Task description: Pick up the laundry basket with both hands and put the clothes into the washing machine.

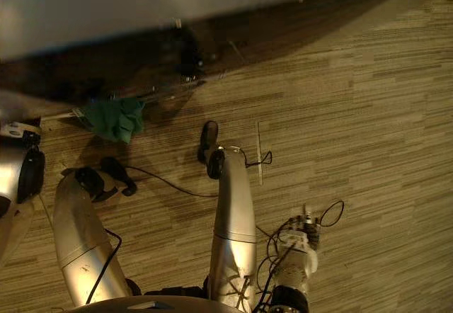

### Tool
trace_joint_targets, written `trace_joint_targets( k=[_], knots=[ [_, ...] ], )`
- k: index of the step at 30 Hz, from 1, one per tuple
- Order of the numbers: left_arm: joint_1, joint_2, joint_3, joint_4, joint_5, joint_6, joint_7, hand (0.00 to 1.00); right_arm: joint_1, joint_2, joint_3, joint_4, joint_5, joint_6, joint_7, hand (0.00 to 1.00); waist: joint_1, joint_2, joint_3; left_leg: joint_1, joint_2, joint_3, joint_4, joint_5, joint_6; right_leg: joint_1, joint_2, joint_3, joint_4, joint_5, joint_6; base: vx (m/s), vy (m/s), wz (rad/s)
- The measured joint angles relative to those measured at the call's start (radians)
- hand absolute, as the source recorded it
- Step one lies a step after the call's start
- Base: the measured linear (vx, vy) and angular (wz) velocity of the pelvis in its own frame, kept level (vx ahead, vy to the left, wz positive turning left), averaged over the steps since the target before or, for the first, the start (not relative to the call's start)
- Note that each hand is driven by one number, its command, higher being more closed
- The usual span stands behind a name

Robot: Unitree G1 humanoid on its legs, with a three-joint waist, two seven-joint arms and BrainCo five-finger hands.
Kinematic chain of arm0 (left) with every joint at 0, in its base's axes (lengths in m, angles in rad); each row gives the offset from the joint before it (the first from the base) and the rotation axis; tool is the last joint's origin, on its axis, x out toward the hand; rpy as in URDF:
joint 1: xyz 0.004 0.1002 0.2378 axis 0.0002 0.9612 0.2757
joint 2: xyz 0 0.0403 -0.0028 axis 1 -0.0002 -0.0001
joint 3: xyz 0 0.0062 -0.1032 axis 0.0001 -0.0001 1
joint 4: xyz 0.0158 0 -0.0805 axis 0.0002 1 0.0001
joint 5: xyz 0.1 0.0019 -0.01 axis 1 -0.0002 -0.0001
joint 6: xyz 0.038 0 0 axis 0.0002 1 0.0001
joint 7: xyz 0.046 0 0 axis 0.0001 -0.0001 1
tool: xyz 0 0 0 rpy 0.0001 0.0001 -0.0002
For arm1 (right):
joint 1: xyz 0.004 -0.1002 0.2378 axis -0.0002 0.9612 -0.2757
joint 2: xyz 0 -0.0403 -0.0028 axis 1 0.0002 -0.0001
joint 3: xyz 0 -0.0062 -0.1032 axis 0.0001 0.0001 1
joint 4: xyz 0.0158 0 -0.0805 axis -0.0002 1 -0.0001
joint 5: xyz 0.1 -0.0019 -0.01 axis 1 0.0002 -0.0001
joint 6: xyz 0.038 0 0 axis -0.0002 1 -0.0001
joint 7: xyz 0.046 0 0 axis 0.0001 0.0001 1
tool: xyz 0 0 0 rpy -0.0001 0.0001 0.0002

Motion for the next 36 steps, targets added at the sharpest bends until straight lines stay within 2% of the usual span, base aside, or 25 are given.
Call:
trace_joint_targets(
  k=[4,7,10,11,13,16,18,20,22,24,27,28,30,33,36],
  knots=[
    [-0.066,0.032,-0.218,0.034,0.0,-0.027,-0.002,1.0,-0.037,-0.089,-0.18,-0.032,0.061,-0.015,-0.029,0.0,0.009,-0.004,0.027,0.004,-0.019,0.019,0.001,0.01,0.022,-0.005,-0.02,0.015,-0.001,0.015,0.008,-0.13,-0.012,0.08],
    [-0.076,0.052,-0.342,0.035,0.003,-0.05,0.001,1.0,-0.037,-0.139,-0.259,-0.092,0.07,-0.039,-0.027,0.0,0.011,-0.004,0.027,0.004,-0.023,0.019,0.004,0.01,0.026,-0.003,-0.03,0.013,-0.003,0.024,0.002,-0.11,-0.012,0.03],
    [-0.086,0.053,-0.404,0.048,0.05,-0.064,0.005,1.0,-0.037,-0.172,-0.316,-0.11,0.07,-0.054,-0.026,0.0,0.022,-0.004,0.027,0.002,-0.023,0.017,0.002,0.01,0.027,-0.002,-0.031,0.008,-0.008,0.025,0.002,-0.1,-0.023,-0.01],
    [-0.086,0.053,-0.404,0.054,0.065,-0.067,0.01,0.0,-0.036,-0.172,-0.318,-0.106,0.07,-0.057,-0.026,0.0,0.022,-0.004,0.026,-0.001,-0.023,0.014,0.0,0.011,0.026,-0.002,-0.031,0.005,-0.01,0.025,0.002,-0.08,-0.029,-0.01],
    [-0.089,0.053,-0.4,0.071,0.1,-0.066,0.025,0.0,-0.037,-0.166,-0.311,-0.078,0.07,-0.057,-0.026,0.0,0.02,-0.004,0.026,-0.007,-0.022,0.009,-0.003,0.015,0.024,-0.003,-0.03,-0.001,-0.015,0.025,0.002,-0.07,-0.032,0.0],
    [-0.096,0.053,-0.326,0.083,0.144,-0.042,0.034,0.0,-0.037,-0.142,-0.253,-0.022,0.07,-0.061,-0.03,0.0,0.004,-0.004,0.027,-0.032,-0.019,-0.01,-0.006,0.025,0.019,-0.004,-0.031,-0.024,-0.026,0.027,-0.002,-0.08,-0.031,-0.01],
    [-0.106,0.045,-0.194,0.119,0.155,-0.022,0.04,0.0,-0.038,-0.11,-0.167,0.008,0.07,-0.062,-0.033,0.0,-0.004,-0.003,0.027,-0.05,-0.005,-0.012,-0.007,0.024,0.017,-0.011,-0.031,-0.045,-0.045,0.032,-0.009,-0.09,-0.024,-0.18],
    [-0.107,0.041,-0.131,0.133,0.142,-0.016,0.043,0.0,-0.039,-0.089,-0.136,0.008,0.069,-0.062,-0.035,0.0,-0.002,-0.003,0.027,-0.055,0.003,-0.01,-0.012,0.026,0.019,-0.012,-0.032,-0.058,-0.061,0.033,-0.009,-0.08,-0.015,-0.24],
    [-0.108,0.016,-0.009,0.149,0.078,-0.009,0.05,0.0,-0.039,-0.057,-0.099,0.008,0.068,-0.061,-0.057,0.0,-0.002,-0.001,0.025,-0.063,0.012,-0.008,-0.031,0.036,0.021,-0.011,-0.032,-0.077,-0.091,0.033,-0.009,-0.1,-0.032,-0.16],
    [-0.106,-0.047,0.135,0.152,0.021,-0.009,0.075,0.0,-0.039,-0.032,-0.09,0.007,0.068,-0.062,-0.076,0.0,-0.006,-0.001,0.025,-0.073,0.012,-0.013,-0.038,0.042,0.016,-0.011,-0.031,-0.086,-0.101,0.038,-0.002,-0.08,-0.045,0.0],
    [-0.096,-0.122,0.261,0.148,-0.05,-0.043,0.129,0.0,-0.041,-0.017,-0.08,-0.006,0.067,-0.062,-0.096,0.0,-0.011,-0.001,0.025,-0.077,0.013,-0.019,-0.037,0.043,0.009,-0.009,-0.03,-0.089,-0.103,0.052,-0.002,-0.07,-0.033,0.01],
    [-0.07,-0.156,0.344,0.139,-0.079,-0.061,0.156,0.0,-0.046,-0.012,-0.08,-0.01,0.067,-0.063,-0.104,0.0,-0.019,-0.001,0.025,-0.078,0.013,-0.024,-0.035,0.042,0.009,-0.007,-0.029,-0.091,-0.102,0.062,-0.003,-0.04,-0.016,-0.01],
    [-0.012,-0.179,0.427,0.103,-0.096,-0.081,0.179,0.0,-0.055,-0.004,-0.08,-0.024,0.067,-0.066,-0.112,0.0,-0.029,-0.001,0.025,-0.077,0.015,-0.027,-0.032,0.04,0.007,-0.007,-0.024,-0.093,-0.099,0.065,0.0,-0.04,-0.02,-0.06],
    [0.045,-0.214,0.503,0.096,-0.118,-0.1,0.2,0.0,-0.055,0.0,-0.08,-0.046,0.067,-0.071,-0.112,0.0,-0.028,-0.001,0.025,-0.071,0.018,-0.03,-0.03,0.034,0.002,-0.006,-0.019,-0.09,-0.088,0.059,-0.008,-0.05,-0.026,-0.03],
    [0.125,-0.214,0.529,0.065,-0.119,-0.101,0.18,0.0,-0.057,0.0,-0.08,-0.048,0.066,-0.073,-0.112,0.0,-0.025,0.0,0.025,-0.063,0.02,-0.029,-0.027,0.025,-0.003,-0.005,-0.017,-0.086,-0.08,0.048,-0.005,-0.06,-0.028,-0.02]
  ],
)
